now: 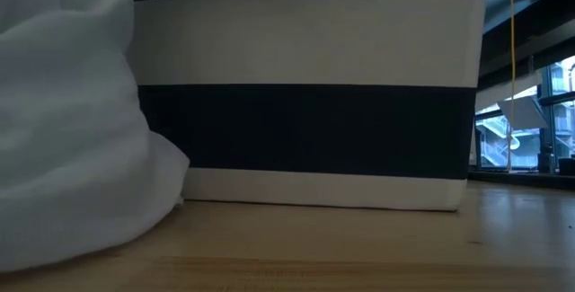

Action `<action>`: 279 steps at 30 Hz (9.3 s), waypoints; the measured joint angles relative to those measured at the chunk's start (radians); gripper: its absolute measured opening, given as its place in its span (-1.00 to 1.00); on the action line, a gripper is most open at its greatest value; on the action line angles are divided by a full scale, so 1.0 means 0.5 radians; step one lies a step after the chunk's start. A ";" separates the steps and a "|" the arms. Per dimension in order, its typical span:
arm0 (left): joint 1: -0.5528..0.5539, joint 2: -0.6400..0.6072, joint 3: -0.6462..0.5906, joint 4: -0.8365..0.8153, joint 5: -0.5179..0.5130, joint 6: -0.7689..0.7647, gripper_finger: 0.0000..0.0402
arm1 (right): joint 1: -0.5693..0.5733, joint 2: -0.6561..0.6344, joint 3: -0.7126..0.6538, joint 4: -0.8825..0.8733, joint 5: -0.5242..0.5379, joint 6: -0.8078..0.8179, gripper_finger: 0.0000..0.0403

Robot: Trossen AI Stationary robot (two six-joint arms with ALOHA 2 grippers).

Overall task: Sort clothes
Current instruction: Put the white cloth into the top blue laundry bin, then put the white polo shirt into the top blue laundry bin

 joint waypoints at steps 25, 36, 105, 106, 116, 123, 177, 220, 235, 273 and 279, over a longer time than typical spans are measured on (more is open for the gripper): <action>-0.004 0.000 -0.003 -0.264 0.014 -0.222 -0.57 | 0.190 -0.057 0.811 -0.105 0.639 -0.669 -0.86; -0.004 0.000 -0.003 -0.268 0.008 -0.236 -0.57 | 0.068 -0.129 1.062 -0.061 1.203 -1.229 -0.88; 0.000 0.000 -0.001 -0.317 0.004 -0.286 -0.57 | -1.436 -0.509 0.697 -2.918 0.602 2.115 0.14; 0.000 0.000 -0.001 -0.316 0.004 -0.279 -0.57 | -1.416 -0.509 0.723 -2.888 0.619 2.062 0.16; 0.000 0.000 -0.001 -0.317 0.004 -0.270 -0.57 | -0.951 -0.510 0.889 -2.344 0.671 1.320 0.17; -0.001 0.000 -0.001 -0.319 0.004 -0.271 -0.57 | -0.518 -0.510 0.892 -1.985 0.535 1.055 0.18; -0.033 -0.017 -0.001 -0.336 0.034 -0.288 -0.57 | 0.228 0.246 0.162 -0.102 -0.154 0.917 0.18; -0.289 -0.131 0.003 -0.327 0.220 -0.436 -0.57 | 0.197 0.246 0.163 -0.231 -0.093 1.092 0.17; -0.199 -0.084 0.003 -0.326 0.382 -0.494 -0.28 | 0.197 0.246 0.163 -0.239 -0.083 1.092 0.17; 0.035 0.833 -0.069 -0.119 0.562 -1.041 0.25 | 0.103 0.395 0.164 -0.421 -0.109 1.231 0.17; 0.147 0.839 -0.069 0.196 0.509 -0.737 0.25 | 0.051 0.401 0.164 -0.483 -0.177 1.231 0.17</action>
